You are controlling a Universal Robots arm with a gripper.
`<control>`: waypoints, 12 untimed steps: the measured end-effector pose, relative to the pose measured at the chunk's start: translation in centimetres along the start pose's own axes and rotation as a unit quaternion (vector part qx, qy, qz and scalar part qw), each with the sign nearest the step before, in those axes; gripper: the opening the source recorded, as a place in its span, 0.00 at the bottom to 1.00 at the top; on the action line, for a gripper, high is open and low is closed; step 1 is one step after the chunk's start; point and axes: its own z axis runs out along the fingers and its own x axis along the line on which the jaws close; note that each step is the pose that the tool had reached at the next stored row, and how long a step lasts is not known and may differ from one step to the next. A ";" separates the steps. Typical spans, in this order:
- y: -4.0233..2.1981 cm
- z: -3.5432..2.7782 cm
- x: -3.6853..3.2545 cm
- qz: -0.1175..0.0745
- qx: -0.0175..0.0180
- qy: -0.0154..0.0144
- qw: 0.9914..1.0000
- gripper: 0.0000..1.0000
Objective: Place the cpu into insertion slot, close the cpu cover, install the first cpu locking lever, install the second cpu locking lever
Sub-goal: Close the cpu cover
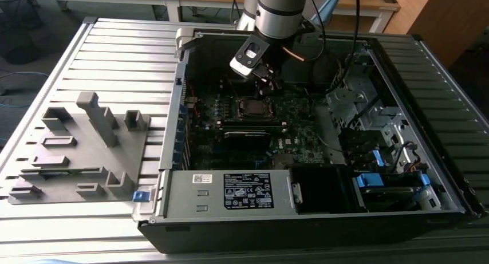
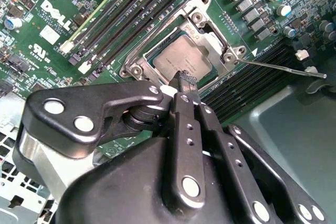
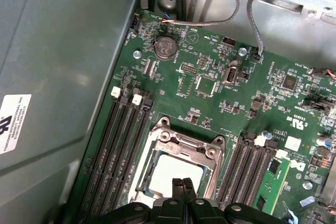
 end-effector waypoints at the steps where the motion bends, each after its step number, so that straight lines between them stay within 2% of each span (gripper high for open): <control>1: 0.00 0.00 0.00 -0.004 0.000 0.000 1.000 0.11; 6: 0.00 0.00 0.00 -0.026 0.000 0.000 1.000 0.11; 12: 0.00 0.00 0.00 -0.027 0.000 0.000 1.000 0.11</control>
